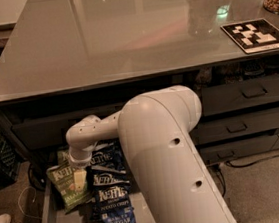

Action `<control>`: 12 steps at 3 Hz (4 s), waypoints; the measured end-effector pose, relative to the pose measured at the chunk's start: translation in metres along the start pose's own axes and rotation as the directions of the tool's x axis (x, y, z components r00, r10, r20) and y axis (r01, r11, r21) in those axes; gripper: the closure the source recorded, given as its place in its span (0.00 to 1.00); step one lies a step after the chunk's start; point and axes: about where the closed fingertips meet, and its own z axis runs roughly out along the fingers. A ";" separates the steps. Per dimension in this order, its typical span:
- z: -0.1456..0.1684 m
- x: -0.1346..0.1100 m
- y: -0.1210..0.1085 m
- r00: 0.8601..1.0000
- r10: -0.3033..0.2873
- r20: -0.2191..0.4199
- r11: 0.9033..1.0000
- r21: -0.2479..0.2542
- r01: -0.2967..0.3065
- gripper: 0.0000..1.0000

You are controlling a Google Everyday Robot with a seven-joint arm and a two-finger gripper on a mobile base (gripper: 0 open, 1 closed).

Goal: Pick green jalapeno chip bag from middle drawer and place on counter

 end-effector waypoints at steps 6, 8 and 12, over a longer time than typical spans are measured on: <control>0.020 0.007 0.003 0.998 -0.030 -0.055 0.999 -0.027 0.028 1.00; -0.040 -0.009 0.025 0.999 0.000 0.048 0.998 0.070 -0.003 1.00; -0.143 -0.051 0.008 0.988 -0.081 0.134 0.984 0.166 0.058 1.00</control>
Offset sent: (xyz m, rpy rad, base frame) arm 0.0022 0.0033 -0.0264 -0.0890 -0.0365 0.0403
